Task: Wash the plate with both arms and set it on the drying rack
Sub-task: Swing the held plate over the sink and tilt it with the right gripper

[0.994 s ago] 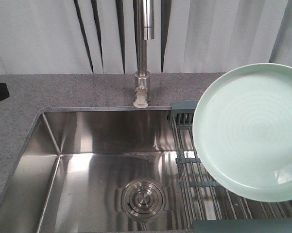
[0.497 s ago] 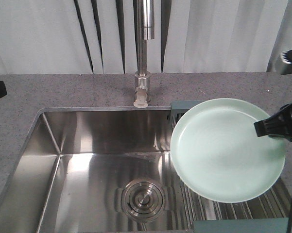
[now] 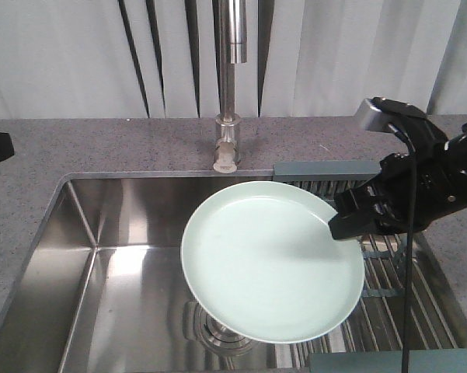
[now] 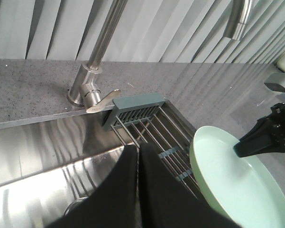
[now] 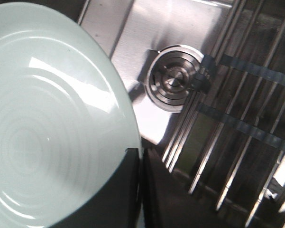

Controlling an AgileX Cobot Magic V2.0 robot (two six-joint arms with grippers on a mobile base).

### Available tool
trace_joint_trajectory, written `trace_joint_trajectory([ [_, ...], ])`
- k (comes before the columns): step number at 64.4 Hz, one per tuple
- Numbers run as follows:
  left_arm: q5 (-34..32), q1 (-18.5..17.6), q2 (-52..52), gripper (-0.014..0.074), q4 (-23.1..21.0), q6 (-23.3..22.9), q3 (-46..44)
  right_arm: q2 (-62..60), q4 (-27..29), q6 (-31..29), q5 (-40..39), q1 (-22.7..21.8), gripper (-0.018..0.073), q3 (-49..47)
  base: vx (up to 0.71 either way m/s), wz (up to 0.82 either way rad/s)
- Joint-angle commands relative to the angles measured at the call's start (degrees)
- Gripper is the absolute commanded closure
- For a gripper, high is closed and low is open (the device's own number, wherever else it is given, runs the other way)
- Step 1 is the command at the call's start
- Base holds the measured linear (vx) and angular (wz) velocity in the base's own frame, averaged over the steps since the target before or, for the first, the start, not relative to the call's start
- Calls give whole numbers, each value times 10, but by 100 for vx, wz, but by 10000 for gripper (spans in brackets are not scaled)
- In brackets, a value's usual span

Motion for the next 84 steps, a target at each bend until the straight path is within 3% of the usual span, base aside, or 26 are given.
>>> trace_joint_trajectory([
  [1,-2,2,-9,604,19,-5,-13,0,48,-6,-18,32,563,-33,0,0],
  [8,-3,2,-9,603,19,-5,-13,33,42,14,-51,85,563,-77,0,0],
  [16,-8,2,-9,603,19,-5,-13,73,-7,62,-66,100,563,-150,0,0],
  [24,-9,2,-9,603,19,-5,-13,89,-132,142,-55,100,563,-207,0,0],
  [30,-10,2,-9,603,19,-5,-13,86,-239,180,0,100,563,-231,0,0],
  [37,-10,2,-9,603,19,-5,-13,73,-308,206,53,100,563,-234,0,0],
  [44,-10,2,-9,603,19,-5,-13,58,-307,201,97,101,563,-234,0,0],
  [53,-10,2,-9,603,19,-5,-13,31,-199,174,97,102,563,-220,0,0],
  [58,-11,2,-9,603,19,-5,-13,29,-156,166,95,127,563,-214,0,0],
  [70,-12,2,-9,603,19,-5,-13,58,-173,189,-9,209,563,-217,0,0],
  [77,-17,2,-9,603,19,-5,-13,69,-225,232,-88,206,563,-217,0,0],
  [84,-20,2,-9,603,19,-5,-13,67,-305,281,-102,179,563,-217,0,0],
])
